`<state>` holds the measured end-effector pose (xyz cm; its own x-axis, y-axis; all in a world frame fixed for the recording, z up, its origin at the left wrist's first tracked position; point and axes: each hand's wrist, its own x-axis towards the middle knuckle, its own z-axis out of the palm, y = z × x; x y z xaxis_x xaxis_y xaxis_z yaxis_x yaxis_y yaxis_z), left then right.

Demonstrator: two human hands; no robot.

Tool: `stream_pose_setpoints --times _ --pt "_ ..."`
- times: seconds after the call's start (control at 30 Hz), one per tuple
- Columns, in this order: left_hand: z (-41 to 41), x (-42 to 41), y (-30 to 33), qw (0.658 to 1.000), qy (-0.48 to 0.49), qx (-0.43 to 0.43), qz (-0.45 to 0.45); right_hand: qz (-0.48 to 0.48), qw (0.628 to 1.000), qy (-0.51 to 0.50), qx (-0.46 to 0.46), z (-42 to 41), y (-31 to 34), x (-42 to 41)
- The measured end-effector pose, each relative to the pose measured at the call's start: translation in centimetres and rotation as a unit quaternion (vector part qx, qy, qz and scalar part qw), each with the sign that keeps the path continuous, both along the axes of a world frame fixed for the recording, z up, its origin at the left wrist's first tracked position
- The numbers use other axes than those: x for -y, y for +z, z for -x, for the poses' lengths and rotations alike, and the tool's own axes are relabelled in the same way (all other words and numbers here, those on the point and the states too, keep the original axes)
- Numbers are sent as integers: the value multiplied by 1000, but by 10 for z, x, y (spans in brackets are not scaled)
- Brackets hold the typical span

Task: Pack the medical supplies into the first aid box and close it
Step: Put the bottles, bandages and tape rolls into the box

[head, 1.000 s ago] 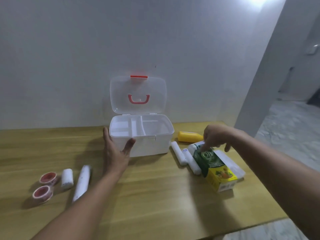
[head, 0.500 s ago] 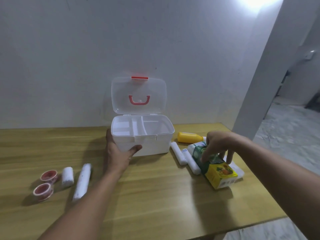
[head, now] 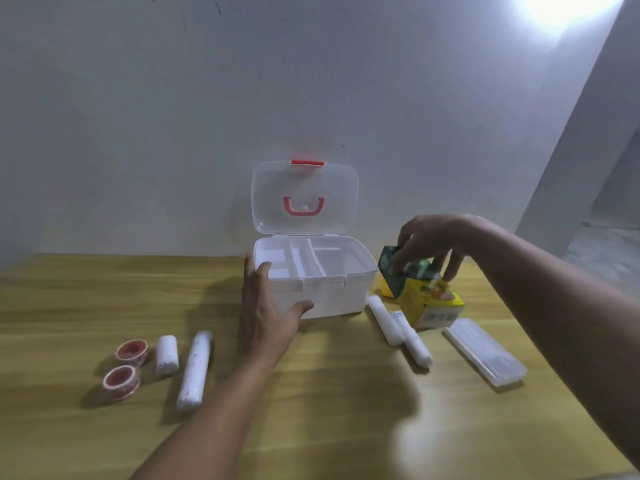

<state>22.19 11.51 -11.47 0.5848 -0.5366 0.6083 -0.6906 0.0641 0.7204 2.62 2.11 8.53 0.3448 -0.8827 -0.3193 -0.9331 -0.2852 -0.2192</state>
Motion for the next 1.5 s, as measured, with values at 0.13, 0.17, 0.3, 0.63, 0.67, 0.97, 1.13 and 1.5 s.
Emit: stream_pose_setpoints --times 0.13,0.17,0.3,0.63,0.67,0.97,1.13,1.5 --pt "1 -2 2 1000 8 -4 -10 32 999 -14 11 -14 25 12" --pt "0 -3 2 1000 7 -3 -6 42 999 -18 28 -20 31 13" --pt "0 -8 4 1000 -15 11 3 80 986 -36 142 -44 34 18" --pt "-5 -3 1 998 -52 -4 18 201 968 -60 135 -82 -16 36" --pt "-6 -2 1 999 -50 -9 18 194 971 -59 125 -84 -22 37" --pt "-7 -1 -1 998 -55 -18 33 253 963 -2 95 -100 -60 32" --pt "-6 -1 -1 998 -50 -7 34 187 980 38 53 -99 -79 28" --pt "-3 2 -5 979 47 196 -23 54 997 49 32 -96 -80 38"
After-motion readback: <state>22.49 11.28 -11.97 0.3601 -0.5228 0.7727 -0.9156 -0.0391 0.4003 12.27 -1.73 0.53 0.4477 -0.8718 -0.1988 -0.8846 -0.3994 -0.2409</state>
